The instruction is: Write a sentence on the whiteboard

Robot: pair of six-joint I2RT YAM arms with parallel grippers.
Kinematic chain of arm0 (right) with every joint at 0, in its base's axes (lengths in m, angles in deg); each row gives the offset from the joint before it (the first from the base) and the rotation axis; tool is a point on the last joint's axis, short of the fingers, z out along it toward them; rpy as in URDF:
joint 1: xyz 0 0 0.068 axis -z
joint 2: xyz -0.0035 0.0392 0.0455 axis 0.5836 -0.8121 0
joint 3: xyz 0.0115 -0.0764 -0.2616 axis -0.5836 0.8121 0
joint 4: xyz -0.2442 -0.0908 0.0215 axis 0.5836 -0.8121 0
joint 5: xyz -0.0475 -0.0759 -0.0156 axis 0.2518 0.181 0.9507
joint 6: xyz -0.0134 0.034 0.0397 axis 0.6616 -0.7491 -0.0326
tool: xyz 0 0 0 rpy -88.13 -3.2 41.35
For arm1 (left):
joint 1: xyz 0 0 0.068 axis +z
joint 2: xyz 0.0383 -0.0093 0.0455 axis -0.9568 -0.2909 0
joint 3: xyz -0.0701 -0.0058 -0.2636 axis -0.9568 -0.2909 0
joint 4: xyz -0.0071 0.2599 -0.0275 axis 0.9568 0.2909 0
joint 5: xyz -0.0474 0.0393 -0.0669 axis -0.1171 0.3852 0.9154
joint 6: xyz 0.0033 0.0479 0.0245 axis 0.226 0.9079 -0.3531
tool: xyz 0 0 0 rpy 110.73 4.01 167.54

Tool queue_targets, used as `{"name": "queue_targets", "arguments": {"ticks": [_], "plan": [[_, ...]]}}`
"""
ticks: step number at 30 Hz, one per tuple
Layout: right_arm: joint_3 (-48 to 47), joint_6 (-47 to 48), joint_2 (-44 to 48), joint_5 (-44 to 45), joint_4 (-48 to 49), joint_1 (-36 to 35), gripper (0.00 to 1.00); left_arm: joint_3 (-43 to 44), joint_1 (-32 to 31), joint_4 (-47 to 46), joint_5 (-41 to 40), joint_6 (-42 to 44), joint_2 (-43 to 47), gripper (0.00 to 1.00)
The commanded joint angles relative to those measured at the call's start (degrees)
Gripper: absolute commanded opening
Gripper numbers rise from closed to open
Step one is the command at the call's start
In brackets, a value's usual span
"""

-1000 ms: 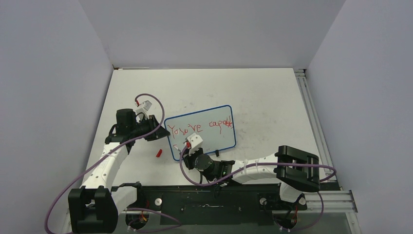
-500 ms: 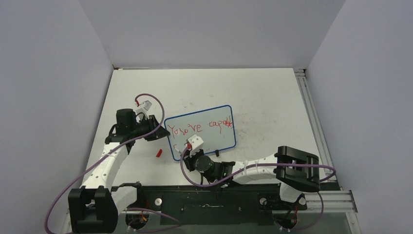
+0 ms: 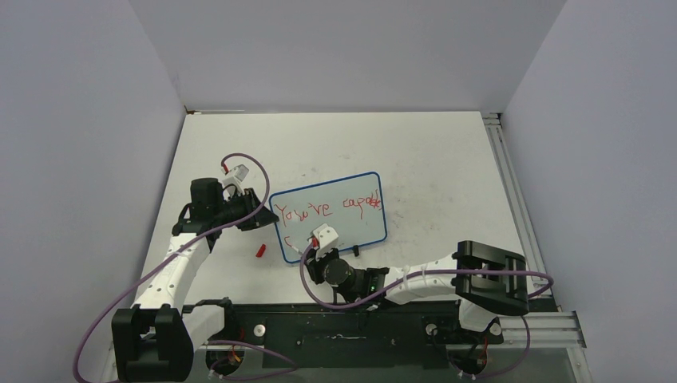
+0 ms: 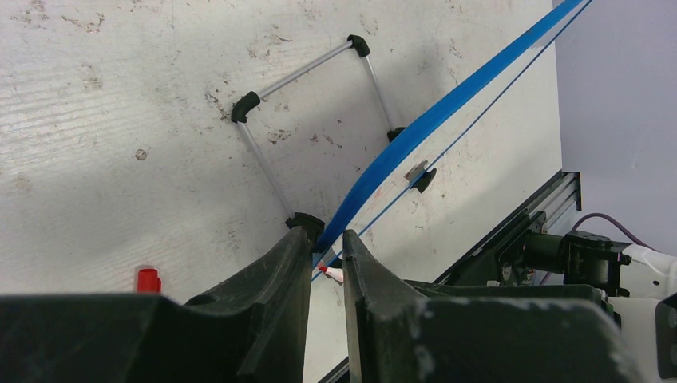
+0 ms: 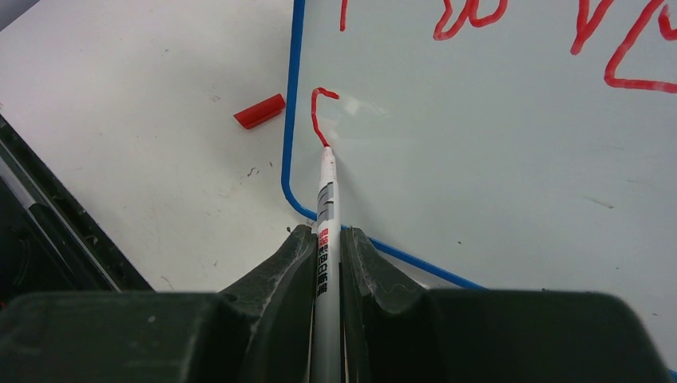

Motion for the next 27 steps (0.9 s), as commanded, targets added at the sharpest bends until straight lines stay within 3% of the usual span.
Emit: {"name": "queue_targets", "arguments": {"ticks": [1,27], "plan": [[1.11,-0.82,1.68,3.79,-2.00,0.51,0.05,2.23,-0.21,-1.14,0.52,0.01,0.79,0.19],[-3.09,1.28,-3.27,0.10,0.73,-1.19,0.05,2.23,-0.19,-1.14,0.40,0.01,0.79,0.19]]}}
